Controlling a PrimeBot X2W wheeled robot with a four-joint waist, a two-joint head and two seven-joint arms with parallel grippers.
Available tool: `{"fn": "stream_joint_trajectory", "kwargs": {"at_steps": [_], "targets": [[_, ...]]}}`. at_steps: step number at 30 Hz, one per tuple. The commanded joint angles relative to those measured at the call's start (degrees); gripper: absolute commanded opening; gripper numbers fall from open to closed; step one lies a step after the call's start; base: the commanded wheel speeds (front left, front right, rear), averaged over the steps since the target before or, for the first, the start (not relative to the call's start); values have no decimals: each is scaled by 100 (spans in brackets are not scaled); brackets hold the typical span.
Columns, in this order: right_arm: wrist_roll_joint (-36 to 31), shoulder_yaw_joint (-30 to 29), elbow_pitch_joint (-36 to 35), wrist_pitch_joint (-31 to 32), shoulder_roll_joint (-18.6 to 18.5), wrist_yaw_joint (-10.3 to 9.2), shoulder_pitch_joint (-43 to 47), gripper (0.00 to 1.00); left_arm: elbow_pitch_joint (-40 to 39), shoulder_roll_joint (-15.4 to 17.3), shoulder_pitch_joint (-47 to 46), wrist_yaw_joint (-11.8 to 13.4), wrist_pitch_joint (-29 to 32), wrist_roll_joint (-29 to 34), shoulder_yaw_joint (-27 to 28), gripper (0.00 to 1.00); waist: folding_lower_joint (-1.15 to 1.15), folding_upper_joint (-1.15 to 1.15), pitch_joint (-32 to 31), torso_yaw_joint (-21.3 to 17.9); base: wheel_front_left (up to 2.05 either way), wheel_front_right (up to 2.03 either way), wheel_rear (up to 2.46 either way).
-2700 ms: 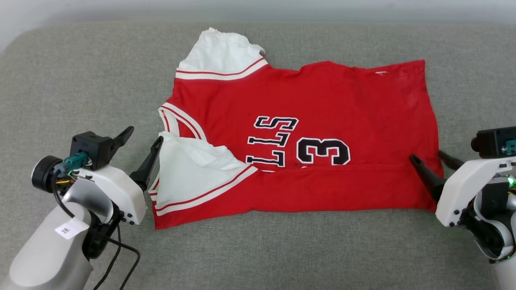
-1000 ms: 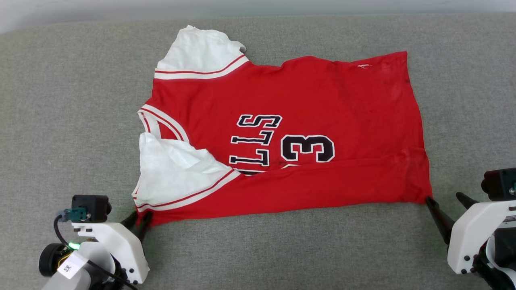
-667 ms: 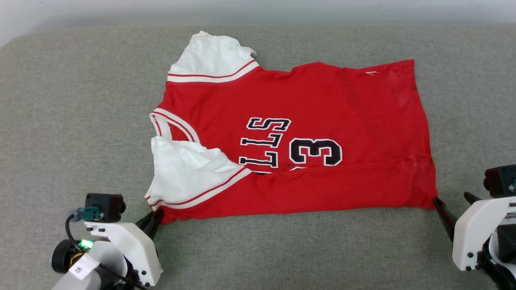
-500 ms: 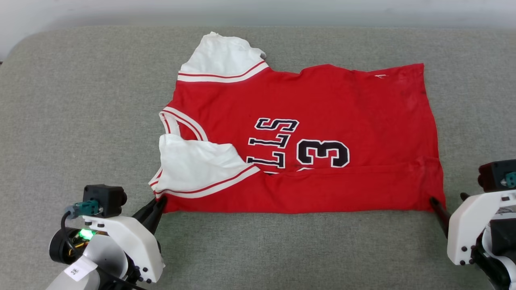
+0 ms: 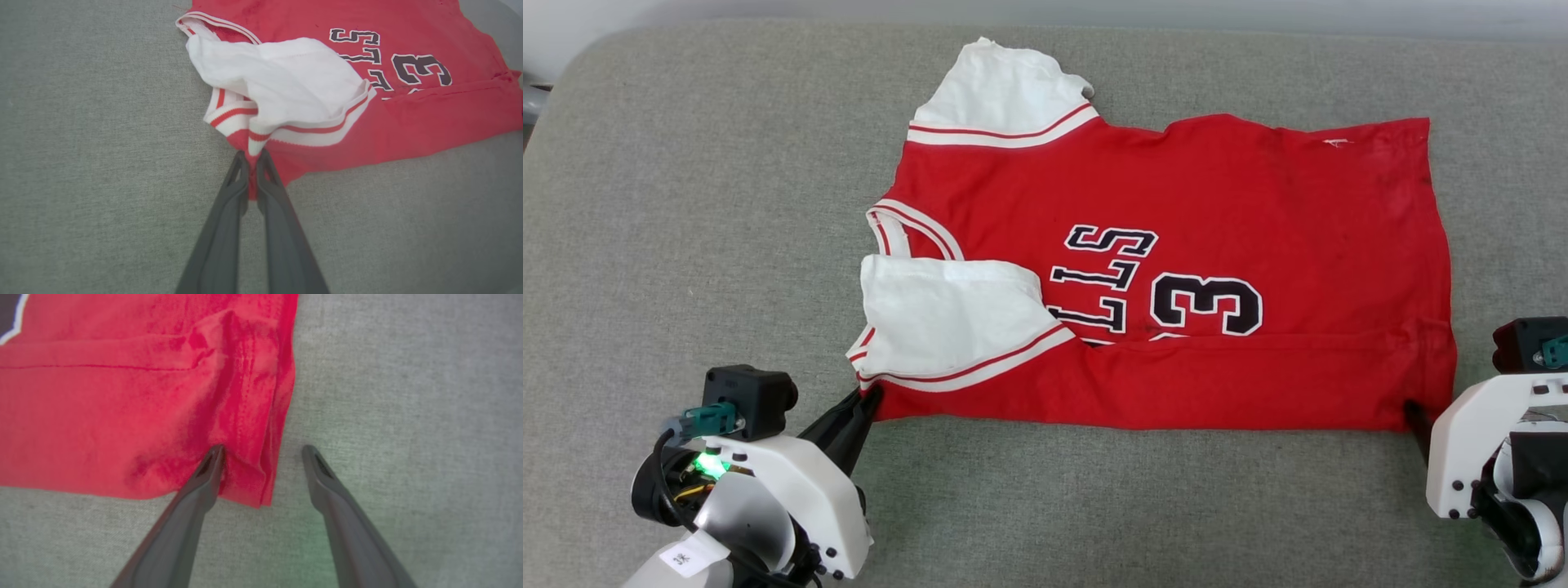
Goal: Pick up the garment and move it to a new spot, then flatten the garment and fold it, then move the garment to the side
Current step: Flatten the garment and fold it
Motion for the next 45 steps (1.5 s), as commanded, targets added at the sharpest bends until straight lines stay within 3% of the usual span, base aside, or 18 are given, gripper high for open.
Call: {"fn": "stream_joint_trajectory", "kwargs": {"at_steps": [1,2,4,11,21,29,36,37,45], "targets": [[48,85,219,103,119,-1,80,89,-16,11,24,21,5,5,-13,0,0,0,13,11,0,0,0],[61,106,290,136,135,0,110,47,-6,18,26,19,21,3,-20,0,0,0,16,16,0,0,0],[102,116,413,180,158,0,152,0,20,38,29,18,45,14,-33,0,0,0,19,16,0,0,0],[59,-71,546,14,-7,-6,104,0,182,107,94,-21,133,-4,-97,0,0,0,-136,-41,0,0,0],[302,-179,196,90,-317,-6,166,0,338,229,479,39,247,-154,-144,0,0,0,-681,-150,0,0,0],[803,-320,-614,769,-635,-5,1053,0,207,252,1141,133,350,-331,-321,0,0,0,-1017,-113,0,0,0],[815,-560,-910,976,-441,-5,1729,0,591,11,1252,-29,305,-432,-592,0,0,0,-1029,-75,0,0,0],[750,-526,-794,787,-393,-5,1638,100,876,-72,1103,-117,165,-347,-611,98,0,0,-1041,-80,0,0,0],[736,-529,-760,-78,-433,-4,1187,100,1127,-214,809,-211,-648,-102,-375,100,0,0,-1264,-101,0,0,0]]}}
